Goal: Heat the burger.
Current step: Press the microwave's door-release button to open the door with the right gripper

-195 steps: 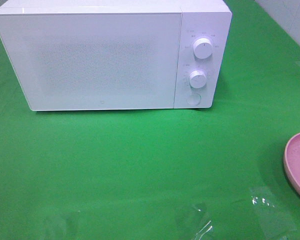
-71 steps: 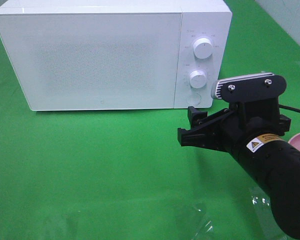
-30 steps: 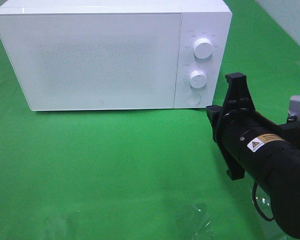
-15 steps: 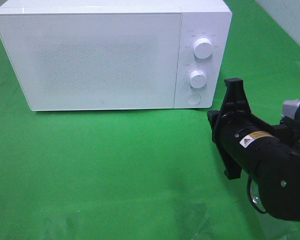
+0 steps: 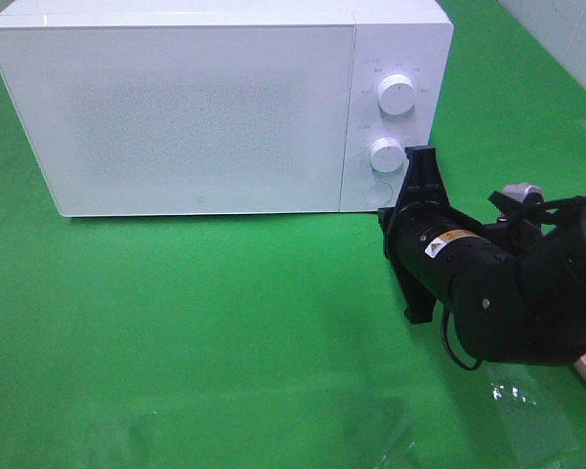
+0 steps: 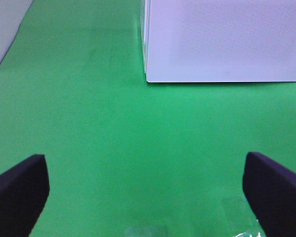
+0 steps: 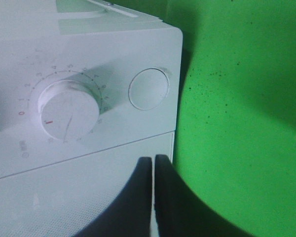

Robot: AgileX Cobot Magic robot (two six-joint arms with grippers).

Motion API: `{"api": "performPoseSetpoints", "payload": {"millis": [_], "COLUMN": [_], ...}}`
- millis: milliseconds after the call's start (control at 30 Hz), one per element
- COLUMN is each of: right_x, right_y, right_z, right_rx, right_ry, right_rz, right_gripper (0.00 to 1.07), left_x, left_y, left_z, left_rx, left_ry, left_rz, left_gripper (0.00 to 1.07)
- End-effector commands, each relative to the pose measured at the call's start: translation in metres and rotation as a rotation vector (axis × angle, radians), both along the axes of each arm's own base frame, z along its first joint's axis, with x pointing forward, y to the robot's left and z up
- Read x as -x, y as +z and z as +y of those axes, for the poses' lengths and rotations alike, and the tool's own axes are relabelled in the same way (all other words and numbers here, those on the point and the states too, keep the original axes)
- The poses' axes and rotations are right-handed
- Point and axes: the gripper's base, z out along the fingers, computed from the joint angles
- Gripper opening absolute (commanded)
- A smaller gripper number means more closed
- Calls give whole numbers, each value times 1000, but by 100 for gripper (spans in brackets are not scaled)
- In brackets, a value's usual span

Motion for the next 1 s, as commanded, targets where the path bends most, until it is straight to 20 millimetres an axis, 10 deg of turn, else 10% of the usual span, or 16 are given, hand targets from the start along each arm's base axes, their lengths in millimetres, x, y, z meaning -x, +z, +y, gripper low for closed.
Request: {"api": "performPoseSetpoints", "payload": {"millis": [33, 1000], "right_x": [-8, -75], "right_y": [-2, -25], "right_z": [2, -7], "right_rx": [-8, -29], "right_ry": [3, -87], "right_rz": [10, 35], "right_gripper": [0, 0], "left_x": [2, 2], "left_y": [0, 0], "left_z": [0, 0], "left_rx": [4, 3], "left_ry": [6, 7], "left_rz": [-23, -23], "left_gripper": [103, 103]}}
